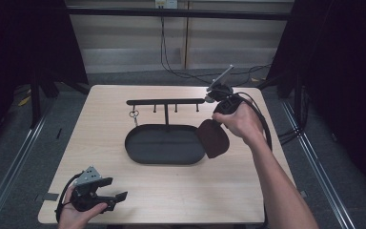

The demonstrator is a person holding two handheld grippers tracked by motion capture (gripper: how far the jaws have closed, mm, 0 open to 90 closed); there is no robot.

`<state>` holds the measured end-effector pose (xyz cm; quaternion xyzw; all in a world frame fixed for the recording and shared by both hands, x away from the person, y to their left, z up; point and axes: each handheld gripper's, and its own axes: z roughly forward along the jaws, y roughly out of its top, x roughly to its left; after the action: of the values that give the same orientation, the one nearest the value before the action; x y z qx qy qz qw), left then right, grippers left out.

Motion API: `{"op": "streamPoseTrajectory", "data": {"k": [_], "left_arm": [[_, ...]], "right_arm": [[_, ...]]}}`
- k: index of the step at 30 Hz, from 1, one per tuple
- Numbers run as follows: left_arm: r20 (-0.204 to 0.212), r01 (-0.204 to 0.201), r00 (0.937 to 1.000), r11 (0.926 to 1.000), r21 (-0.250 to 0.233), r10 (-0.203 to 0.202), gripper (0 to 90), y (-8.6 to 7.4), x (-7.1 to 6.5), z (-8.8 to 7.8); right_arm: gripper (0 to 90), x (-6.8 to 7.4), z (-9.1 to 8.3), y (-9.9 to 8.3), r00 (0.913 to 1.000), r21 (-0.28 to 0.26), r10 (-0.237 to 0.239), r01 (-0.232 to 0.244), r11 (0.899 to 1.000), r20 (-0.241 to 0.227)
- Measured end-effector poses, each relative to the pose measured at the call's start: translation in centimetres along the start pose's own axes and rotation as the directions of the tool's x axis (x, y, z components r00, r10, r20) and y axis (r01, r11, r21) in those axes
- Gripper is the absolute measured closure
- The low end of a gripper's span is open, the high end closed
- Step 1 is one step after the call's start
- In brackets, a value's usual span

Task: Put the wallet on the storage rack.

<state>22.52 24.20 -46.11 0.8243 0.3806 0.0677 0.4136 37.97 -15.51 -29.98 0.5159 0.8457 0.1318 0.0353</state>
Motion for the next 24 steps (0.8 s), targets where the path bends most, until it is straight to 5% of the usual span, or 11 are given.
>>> {"op": "streamPoseTrajectory", "data": {"k": [15,24], "left_arm": [[0.001,-0.004,1.0000,1.0000,-0.001,0.004,21.0,0.0,0.0,0.0],[0.000,-0.003,1.0000,1.0000,0.003,0.003,21.0,0.0,0.0,0.1]], "right_arm": [[83.5,-0.5,1.4,1.3,0.9949,-0.066,0.053,-0.059,0.996,-0.086],[83.7,-1.5,2.3,1.1,0.9807,-0.121,0.122,-0.141,0.983,-0.153]]}}
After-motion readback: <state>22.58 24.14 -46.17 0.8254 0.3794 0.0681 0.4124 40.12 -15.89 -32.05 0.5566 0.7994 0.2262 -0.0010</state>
